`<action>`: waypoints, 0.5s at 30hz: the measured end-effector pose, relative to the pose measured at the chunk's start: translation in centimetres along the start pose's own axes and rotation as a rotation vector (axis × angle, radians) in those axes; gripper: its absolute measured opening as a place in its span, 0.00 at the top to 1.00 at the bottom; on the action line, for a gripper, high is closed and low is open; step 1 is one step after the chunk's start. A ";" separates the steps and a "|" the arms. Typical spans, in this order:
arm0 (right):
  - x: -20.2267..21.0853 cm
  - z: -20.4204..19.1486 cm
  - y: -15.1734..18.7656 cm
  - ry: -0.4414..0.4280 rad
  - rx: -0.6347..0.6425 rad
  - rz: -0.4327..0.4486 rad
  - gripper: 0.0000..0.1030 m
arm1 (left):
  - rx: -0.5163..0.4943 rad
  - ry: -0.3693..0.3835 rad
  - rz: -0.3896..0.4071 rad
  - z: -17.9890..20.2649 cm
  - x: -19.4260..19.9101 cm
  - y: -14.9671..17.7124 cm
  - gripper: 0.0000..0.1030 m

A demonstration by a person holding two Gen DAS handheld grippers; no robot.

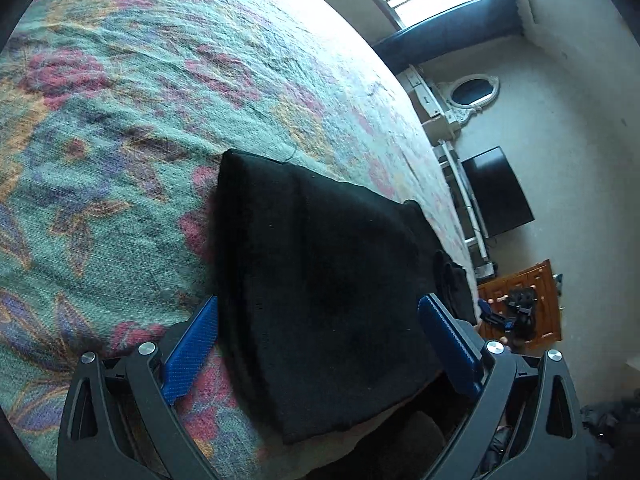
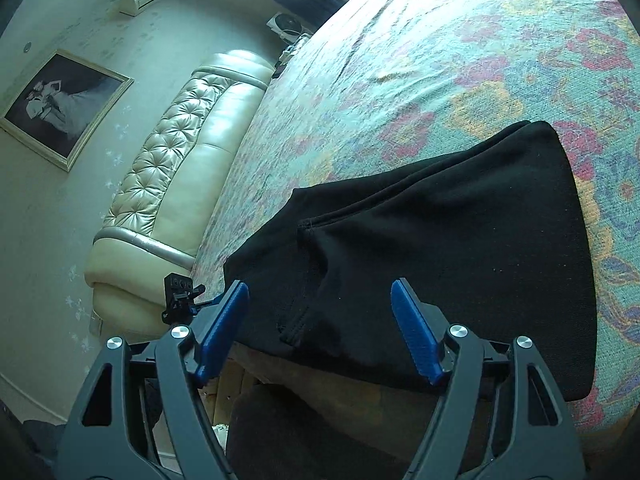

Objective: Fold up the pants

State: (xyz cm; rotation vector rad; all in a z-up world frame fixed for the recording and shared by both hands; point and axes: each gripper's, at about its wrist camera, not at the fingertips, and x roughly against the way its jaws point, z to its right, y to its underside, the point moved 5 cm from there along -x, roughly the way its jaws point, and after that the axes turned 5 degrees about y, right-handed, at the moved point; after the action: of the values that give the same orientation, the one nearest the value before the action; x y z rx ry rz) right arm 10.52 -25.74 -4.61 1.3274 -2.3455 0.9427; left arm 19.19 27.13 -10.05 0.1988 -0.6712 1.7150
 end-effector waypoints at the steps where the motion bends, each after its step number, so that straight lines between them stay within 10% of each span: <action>1: -0.2 0.0 0.1 -0.009 -0.005 -0.006 0.28 | -0.016 0.014 -0.018 0.2 -0.2 0.0 0.06; 7: -1.6 -0.2 0.5 -0.017 -0.021 -0.027 0.28 | -0.074 0.024 -0.009 1.0 -1.7 -0.2 0.11; 9: -1.8 -0.3 0.6 -0.016 -0.024 -0.029 0.28 | -0.057 -0.047 -0.018 0.1 -2.4 -0.3 0.84; 15: -2.0 -0.6 0.6 -0.022 -0.020 -0.036 0.28 | 0.013 -0.041 0.030 0.0 -2.6 0.6 0.84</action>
State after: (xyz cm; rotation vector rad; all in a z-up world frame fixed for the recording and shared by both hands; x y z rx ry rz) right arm 11.10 -23.84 -5.49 1.3748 -2.3329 0.8957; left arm 19.33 24.88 -11.53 0.2351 -0.6962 1.7483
